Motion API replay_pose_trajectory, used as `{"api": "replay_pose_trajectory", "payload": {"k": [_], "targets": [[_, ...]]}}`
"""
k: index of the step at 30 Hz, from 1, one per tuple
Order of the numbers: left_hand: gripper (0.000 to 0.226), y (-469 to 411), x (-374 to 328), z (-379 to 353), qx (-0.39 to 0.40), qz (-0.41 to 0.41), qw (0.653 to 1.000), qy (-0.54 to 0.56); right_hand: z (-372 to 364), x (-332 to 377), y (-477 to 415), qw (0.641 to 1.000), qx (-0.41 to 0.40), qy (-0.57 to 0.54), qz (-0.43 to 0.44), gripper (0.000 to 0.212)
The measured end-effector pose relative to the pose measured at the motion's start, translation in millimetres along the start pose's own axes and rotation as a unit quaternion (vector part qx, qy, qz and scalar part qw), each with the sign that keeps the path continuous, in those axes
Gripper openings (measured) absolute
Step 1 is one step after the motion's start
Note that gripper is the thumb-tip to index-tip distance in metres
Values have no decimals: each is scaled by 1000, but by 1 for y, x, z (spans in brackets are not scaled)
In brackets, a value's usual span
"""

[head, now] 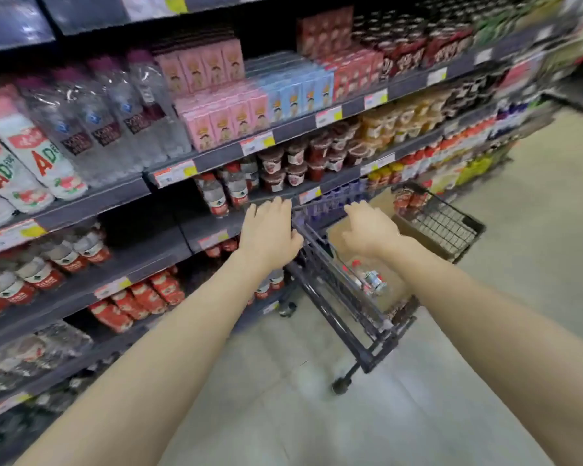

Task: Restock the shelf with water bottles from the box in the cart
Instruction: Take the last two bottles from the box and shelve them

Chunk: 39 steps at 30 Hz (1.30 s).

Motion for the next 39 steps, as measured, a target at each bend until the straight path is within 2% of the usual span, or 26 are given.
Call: {"api": "replay_pose_trajectory", "payload": {"k": [3,7,13,17,19,22,28,34,39], "targets": [[64,-32,-67,-3,-1,1,1000,11,8,-79,6,1000,7,-18,-14,66],[47,-69,-148,-20,-1,2,999,43,16,-168,3,999,18,-29,-28,65],[43,-119,-206,-59,44,15,999,20,15,-236,-28,999,18,-46,-3,69],[46,-163,-214,-86,61,26,998,14,2,-265,-64,998,27,-53,1,67],[58,-185,-213,-103,69,39,997,19,-12,-275,-84,997,52,-57,0,64],[65,-219,-206,-130,82,60,994,26,-28,-286,-119,995,83,-48,10,51],[64,-287,-187,-185,136,102,984,46,-45,-307,-200,991,131,-26,29,29],[66,-307,-177,-231,180,151,969,75,-78,-311,-258,982,179,-24,48,46],[57,-307,-175,-283,236,209,942,116,-138,-306,-288,964,250,-10,83,38]]}}
Point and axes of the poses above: each hand's wrist, its own y-axis away from the middle knuckle, its own z-axis out of the back of the hand, x = y × z, the point moved 9 cm from there along -y, towards the middle knuckle, and after that the axes turned 2 degrees about z, right-handed, at the moved point
